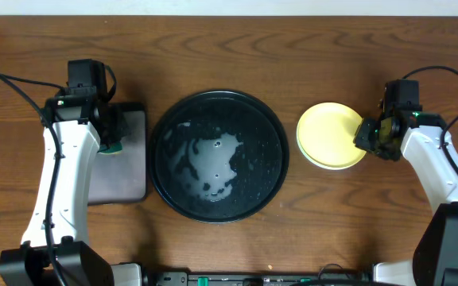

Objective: Clean dirty plates on tray and stack at the side
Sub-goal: 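Return the sponge to the holder with the left gripper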

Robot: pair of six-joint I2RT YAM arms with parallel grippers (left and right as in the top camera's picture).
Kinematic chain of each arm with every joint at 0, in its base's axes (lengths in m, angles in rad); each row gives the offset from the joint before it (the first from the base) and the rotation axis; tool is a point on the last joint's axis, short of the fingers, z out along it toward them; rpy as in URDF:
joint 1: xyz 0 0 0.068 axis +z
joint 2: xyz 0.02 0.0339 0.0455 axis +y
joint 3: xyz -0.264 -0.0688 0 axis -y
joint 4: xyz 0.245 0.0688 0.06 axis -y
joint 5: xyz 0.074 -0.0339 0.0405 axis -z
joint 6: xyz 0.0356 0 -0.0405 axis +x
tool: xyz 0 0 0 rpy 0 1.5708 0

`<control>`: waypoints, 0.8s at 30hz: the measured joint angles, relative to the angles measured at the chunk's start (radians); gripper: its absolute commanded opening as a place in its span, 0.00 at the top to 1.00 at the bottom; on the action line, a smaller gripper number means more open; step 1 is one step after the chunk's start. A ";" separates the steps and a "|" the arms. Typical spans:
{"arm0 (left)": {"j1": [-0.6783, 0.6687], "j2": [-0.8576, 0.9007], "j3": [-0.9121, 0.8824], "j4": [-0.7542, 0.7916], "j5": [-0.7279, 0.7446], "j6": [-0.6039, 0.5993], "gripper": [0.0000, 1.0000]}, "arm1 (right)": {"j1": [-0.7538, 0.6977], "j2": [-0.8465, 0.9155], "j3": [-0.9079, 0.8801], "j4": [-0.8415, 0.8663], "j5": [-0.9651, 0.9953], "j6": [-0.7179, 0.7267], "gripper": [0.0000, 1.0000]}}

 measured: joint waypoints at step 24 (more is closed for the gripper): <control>0.000 0.344 0.000 0.119 -0.015 0.029 0.54 | 0.202 0.001 0.414 -0.119 -0.072 -0.079 0.14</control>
